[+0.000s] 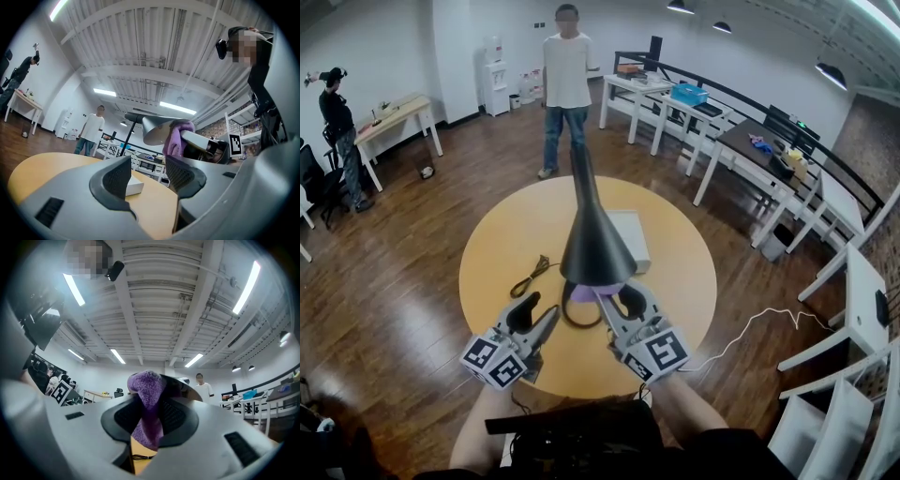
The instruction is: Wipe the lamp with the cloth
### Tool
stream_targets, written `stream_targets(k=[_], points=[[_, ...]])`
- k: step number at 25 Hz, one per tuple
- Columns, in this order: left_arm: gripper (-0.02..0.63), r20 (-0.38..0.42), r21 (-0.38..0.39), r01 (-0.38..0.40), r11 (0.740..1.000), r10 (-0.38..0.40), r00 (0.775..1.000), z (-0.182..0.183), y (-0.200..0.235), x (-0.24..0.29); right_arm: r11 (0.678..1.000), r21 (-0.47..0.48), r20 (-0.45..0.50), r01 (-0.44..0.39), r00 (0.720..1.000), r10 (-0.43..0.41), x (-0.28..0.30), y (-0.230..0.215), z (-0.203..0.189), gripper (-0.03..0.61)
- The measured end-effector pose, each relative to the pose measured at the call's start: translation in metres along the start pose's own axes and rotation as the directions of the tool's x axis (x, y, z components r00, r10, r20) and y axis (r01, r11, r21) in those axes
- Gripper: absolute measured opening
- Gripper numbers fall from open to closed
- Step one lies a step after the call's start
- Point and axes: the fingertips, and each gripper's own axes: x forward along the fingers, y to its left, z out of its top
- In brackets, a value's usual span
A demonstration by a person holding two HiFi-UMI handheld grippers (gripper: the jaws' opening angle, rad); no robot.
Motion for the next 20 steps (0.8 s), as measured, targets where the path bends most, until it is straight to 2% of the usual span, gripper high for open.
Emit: stream_targets(k=[4,15,17,20], points=[[0.227,0.009,0.007,-0.008,1.0,0.008,1.0,0.005,0.002,-0.003,0.999,0.028,0.016,-0.017,1.0,0.016,0.009,0.006,-0.001,0.091],[0.227,0.013,0.003,-0.043,0.999,0.043,0.999,0.006,0.013,-0.015,0.996,-0.009,0.034,-0.092,0.995,0.092,0.03,0.025,-0.012,0.091],[0.227,0.011,0.001,-0.049,0.999,0.049,0.999,0.006,0.016,-0.016,0.995,-0.018,0.016,-0.099,0.995,0.099,0.034,0.026,-0.018,0.091],[0.227,0.004,0.01,-0.062,0.998,0.061,0.998,0.005,0.018,-0.015,0.995,-0.012,-0.06,-0.098,0.993,0.097,0.043,0.026,-0.037,0.091]])
